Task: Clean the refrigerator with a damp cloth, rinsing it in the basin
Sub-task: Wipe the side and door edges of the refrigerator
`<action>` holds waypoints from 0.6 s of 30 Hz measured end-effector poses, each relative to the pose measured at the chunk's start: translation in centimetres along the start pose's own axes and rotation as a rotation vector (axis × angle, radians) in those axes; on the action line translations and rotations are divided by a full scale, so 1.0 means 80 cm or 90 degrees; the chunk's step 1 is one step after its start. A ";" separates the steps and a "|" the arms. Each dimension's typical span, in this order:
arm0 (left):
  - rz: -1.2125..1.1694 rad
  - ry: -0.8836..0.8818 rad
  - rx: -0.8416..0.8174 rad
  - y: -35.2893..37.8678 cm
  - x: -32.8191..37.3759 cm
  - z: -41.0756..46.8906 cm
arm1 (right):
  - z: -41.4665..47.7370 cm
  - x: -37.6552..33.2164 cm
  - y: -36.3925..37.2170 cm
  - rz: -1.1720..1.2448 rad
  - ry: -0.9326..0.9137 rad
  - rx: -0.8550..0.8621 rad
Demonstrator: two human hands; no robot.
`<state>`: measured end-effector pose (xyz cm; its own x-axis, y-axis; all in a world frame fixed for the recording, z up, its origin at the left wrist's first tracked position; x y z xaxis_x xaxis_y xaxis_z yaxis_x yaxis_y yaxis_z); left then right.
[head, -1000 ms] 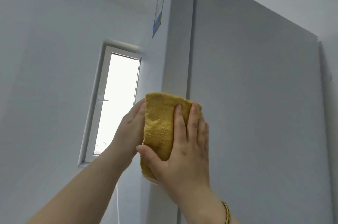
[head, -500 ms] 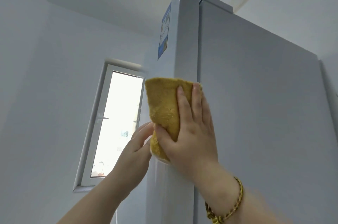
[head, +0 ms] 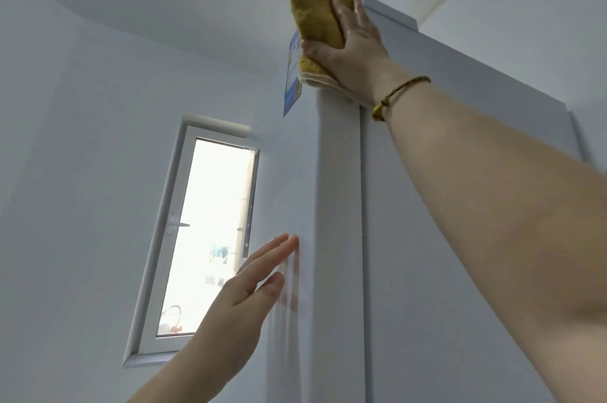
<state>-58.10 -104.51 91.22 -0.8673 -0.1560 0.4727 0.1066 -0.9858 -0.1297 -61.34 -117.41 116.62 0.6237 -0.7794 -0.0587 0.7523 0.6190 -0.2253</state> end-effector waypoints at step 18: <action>-0.076 0.027 0.020 0.011 -0.005 -0.013 | -0.437 0.052 0.110 -0.074 -0.054 0.007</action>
<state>-58.17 -105.23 90.06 -0.8944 -0.0350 0.4459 0.0157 -0.9988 -0.0468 -59.57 -118.59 80.41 0.5479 -0.8351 0.0496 0.8223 0.5267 -0.2152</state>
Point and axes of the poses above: each hand's wrist, its own z-axis towards the middle knuckle, its own y-axis out of the palm, x = y × z, the point moved 5 cm from there along z, towards the middle knuckle, and after that the axes turned 6 degrees about y, right-handed, at the moved point
